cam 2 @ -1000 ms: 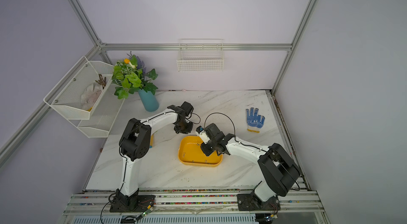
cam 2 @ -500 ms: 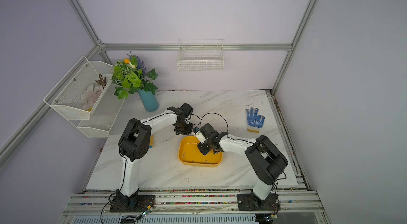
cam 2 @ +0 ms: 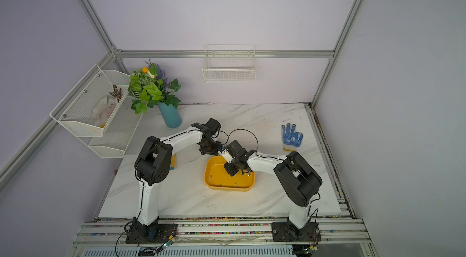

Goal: Take out the screws from the storage box
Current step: Place the screw at the center of the board.

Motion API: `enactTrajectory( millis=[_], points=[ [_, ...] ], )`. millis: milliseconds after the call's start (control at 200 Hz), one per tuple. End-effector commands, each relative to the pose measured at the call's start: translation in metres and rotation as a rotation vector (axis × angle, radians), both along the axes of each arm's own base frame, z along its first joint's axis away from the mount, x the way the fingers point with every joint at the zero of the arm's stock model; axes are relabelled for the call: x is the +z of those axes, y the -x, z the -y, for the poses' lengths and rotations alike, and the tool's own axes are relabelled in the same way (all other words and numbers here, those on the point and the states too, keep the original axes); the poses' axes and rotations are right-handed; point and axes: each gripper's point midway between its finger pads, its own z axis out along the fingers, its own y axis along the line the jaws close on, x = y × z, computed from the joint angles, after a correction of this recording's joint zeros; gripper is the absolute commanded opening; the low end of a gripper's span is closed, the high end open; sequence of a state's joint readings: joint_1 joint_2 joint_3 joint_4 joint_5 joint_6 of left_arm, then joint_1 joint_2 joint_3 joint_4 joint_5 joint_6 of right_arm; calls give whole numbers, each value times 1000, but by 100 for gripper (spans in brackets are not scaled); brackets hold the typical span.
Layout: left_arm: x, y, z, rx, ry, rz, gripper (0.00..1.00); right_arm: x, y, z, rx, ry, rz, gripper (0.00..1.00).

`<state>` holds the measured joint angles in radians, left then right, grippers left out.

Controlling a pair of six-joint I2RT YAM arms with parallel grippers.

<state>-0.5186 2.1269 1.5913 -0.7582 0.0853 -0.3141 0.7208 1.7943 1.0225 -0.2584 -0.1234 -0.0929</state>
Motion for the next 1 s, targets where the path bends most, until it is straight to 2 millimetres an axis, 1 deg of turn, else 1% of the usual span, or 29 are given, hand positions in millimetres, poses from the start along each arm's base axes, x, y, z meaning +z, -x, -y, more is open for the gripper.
enactTrajectory(
  millis=[0, 60, 175, 375, 450, 505, 560, 770, 995],
  points=[
    [-7, 14, -9, 9, -13, -34, 35, 8, -7, -7, 17, 29, 26, 36],
    [-7, 15, -8, 13, 6, -29, 35, 9, -7, -8, 20, 27, 28, 37],
    [-6, 15, -5, 17, 26, -31, 35, 5, -7, -5, 20, 56, 23, 36],
    [-5, 13, -6, 28, 35, -32, 36, 7, -5, -8, 55, 68, 50, 37],
    [-1, 11, -8, 41, 53, -27, 39, 7, -6, -7, 72, 88, 69, 39],
    [3, 9, -10, 49, 57, -18, 44, 7, -6, -6, 96, 98, 79, 39],
    [6, 8, -12, 58, 62, -13, 47, 7, -6, -5, 111, 108, 90, 40],
    [8, 5, -22, 98, 96, -15, 51, 9, -4, -10, 172, 114, 89, 41],
    [15, 7, -32, 146, 140, -14, 55, 3, 0, -11, 209, 122, 81, 42]
  ],
)
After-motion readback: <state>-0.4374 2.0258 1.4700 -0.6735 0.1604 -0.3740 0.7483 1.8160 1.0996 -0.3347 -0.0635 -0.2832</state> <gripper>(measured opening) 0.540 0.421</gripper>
